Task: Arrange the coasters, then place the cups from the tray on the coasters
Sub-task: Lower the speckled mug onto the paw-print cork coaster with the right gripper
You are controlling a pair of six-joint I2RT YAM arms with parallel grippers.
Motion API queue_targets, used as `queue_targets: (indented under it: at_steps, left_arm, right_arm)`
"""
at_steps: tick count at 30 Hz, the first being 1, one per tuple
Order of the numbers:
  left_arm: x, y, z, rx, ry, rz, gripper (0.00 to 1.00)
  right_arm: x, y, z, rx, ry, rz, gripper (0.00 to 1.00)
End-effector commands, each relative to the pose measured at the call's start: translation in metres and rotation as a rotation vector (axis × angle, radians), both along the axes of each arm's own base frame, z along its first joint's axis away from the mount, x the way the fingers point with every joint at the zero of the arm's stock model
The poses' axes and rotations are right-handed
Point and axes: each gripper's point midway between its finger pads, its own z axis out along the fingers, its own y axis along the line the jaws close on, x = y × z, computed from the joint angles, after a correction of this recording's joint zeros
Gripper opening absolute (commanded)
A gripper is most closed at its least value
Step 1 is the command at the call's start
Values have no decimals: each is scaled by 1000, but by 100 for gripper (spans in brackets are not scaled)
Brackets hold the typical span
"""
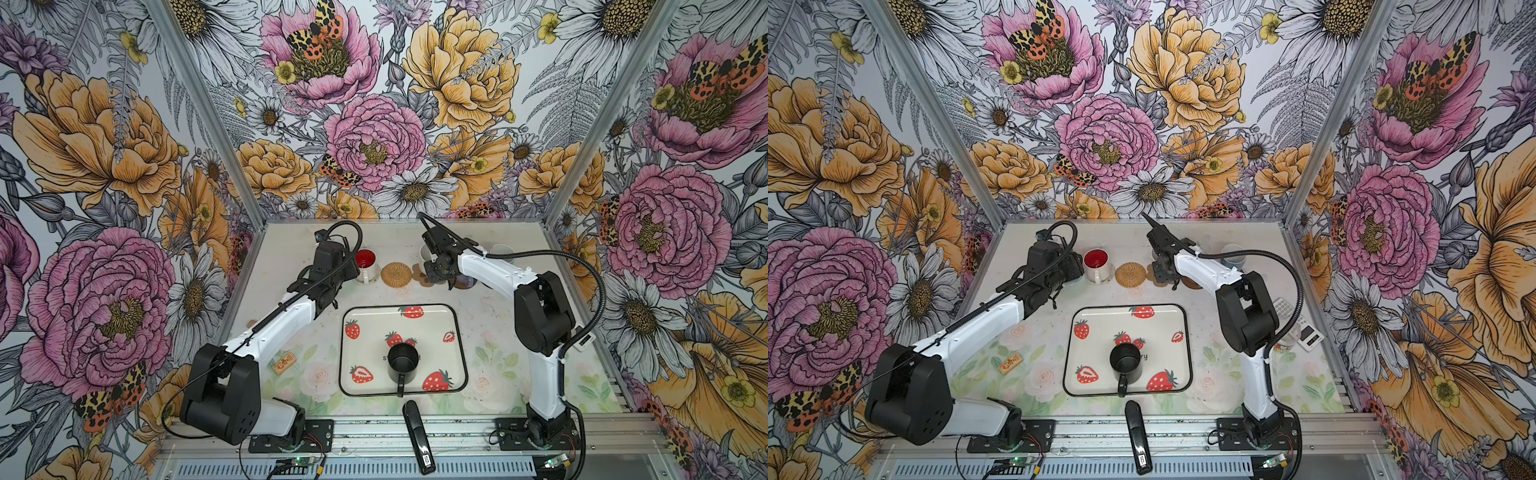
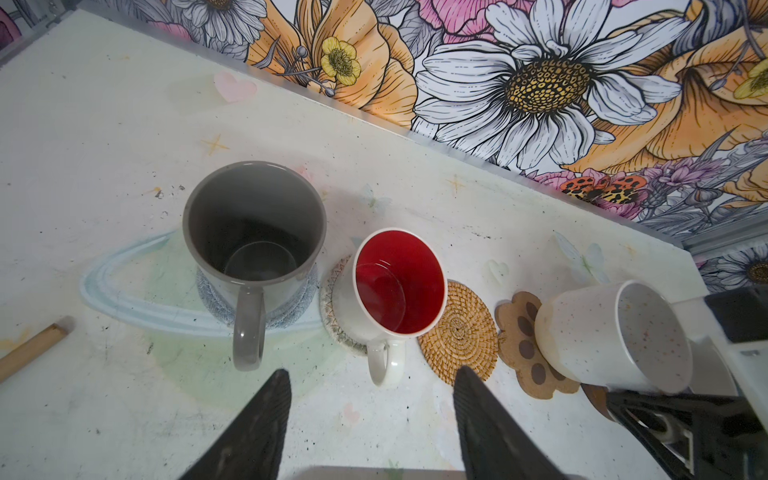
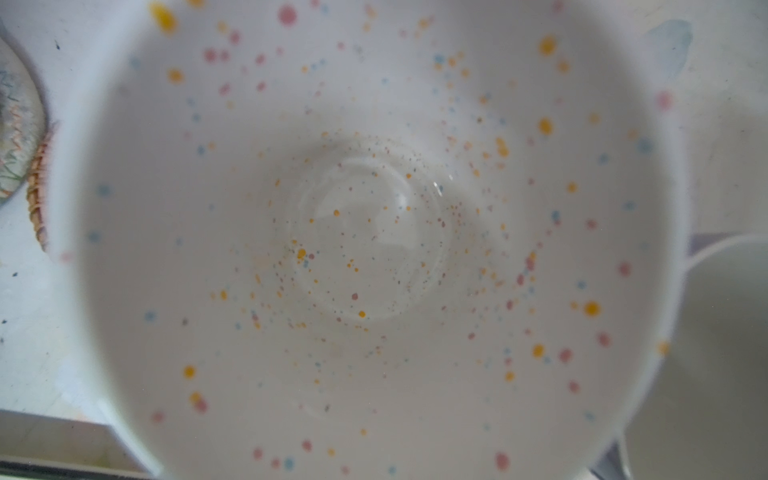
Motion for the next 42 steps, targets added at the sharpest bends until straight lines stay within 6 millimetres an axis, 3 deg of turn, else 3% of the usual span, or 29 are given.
queue_targets:
  at_steps: [1, 42]
  left_arm:
    - [2, 3, -2, -6, 9, 10, 64]
    - [1, 3, -3, -4, 16, 10, 64]
  right_arm:
    - [30, 5, 25, 26, -117, -15, 0]
    - [24, 1, 8, 10, -63, -24, 0]
